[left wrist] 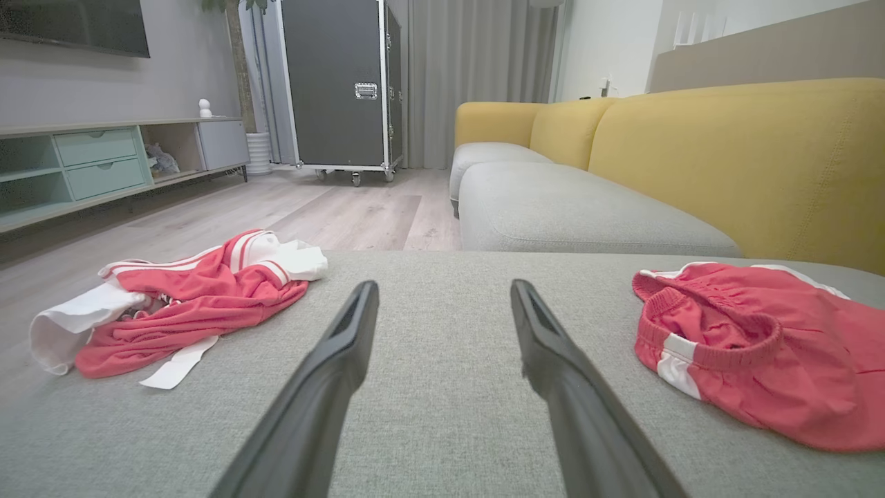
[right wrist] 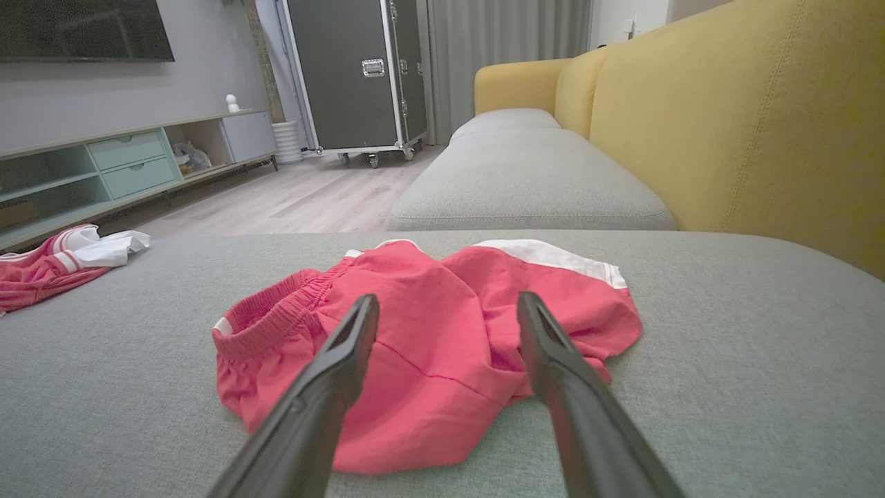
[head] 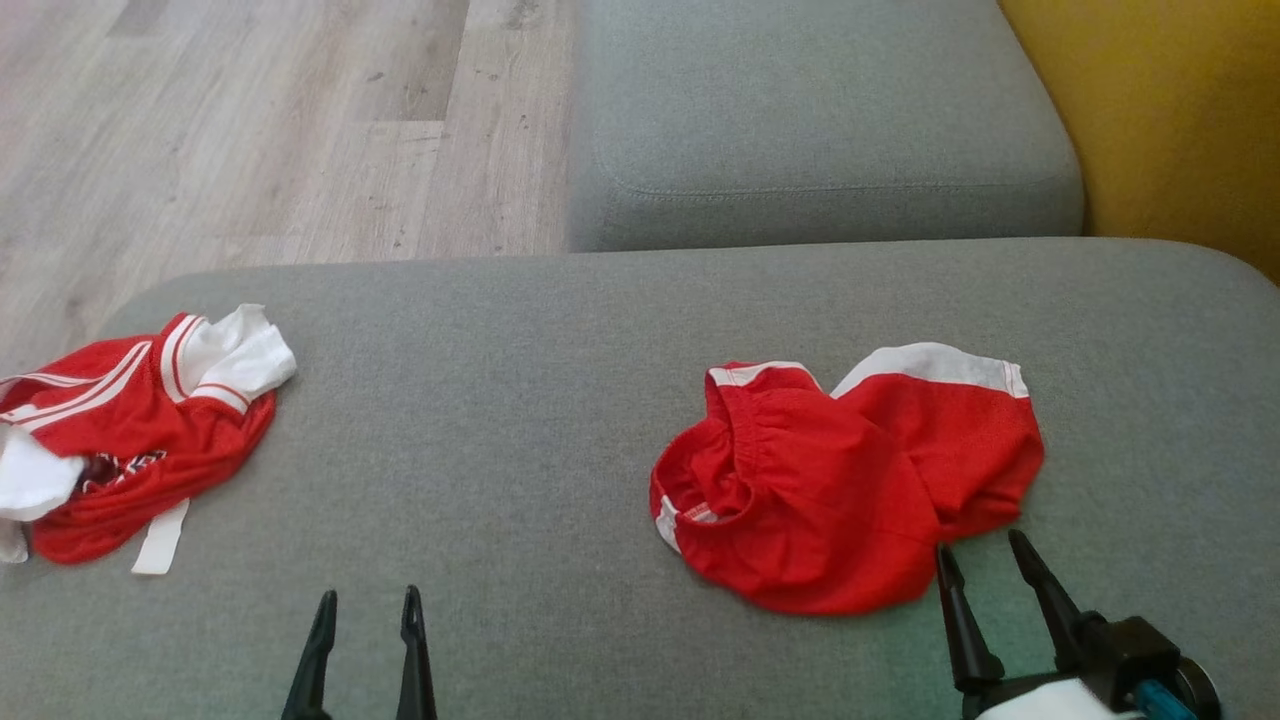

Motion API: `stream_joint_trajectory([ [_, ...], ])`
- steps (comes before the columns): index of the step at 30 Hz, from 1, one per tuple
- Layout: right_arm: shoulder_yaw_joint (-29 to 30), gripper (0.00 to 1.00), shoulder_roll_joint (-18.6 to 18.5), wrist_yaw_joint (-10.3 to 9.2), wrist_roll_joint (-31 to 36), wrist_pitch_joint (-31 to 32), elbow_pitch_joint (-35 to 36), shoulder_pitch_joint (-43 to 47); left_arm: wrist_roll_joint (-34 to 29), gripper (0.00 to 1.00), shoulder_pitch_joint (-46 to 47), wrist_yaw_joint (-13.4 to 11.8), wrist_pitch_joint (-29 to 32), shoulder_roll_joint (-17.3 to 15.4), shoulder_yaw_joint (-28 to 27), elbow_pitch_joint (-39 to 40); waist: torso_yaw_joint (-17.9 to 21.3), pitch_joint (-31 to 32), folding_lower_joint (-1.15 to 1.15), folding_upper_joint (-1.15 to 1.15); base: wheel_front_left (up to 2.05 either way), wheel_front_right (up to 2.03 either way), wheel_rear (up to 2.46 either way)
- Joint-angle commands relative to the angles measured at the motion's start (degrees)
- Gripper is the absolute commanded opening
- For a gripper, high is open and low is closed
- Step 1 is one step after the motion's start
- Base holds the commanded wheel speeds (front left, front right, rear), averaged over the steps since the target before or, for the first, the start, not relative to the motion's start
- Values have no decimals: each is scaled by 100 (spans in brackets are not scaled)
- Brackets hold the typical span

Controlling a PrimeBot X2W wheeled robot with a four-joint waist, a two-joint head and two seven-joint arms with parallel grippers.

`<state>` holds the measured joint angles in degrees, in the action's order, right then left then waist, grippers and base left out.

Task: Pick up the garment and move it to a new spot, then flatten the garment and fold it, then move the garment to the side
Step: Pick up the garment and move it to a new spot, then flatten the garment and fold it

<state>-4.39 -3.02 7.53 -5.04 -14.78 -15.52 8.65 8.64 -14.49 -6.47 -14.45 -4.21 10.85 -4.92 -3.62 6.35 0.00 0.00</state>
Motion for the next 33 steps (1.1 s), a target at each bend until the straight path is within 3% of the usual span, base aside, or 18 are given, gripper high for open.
stream_joint_trajectory([
  [1, -148, 100, -88, -4, 13, -22, 161, -208, -59, 100, 304, 37, -54, 69, -232, 142, 9, 10, 0, 0, 0, 0, 0],
  [14, -223, 100, -61, -4, -6, -22, 139, -211, -74, 100, 299, 67, -54, 118, -270, 18, 92, 20, 0, 0, 0, 0, 0],
  [22, -214, 100, -100, -4, 8, -22, 187, -246, 195, 100, 494, 211, -54, 128, -203, -300, 182, -103, 0, 0, 0, 0, 0],
  [33, -317, 100, -229, -4, -5, -22, 292, -415, 1133, 100, 2251, 930, 902, 131, 5, -1122, 493, -511, 0, 0, 0, 0, 0],
])
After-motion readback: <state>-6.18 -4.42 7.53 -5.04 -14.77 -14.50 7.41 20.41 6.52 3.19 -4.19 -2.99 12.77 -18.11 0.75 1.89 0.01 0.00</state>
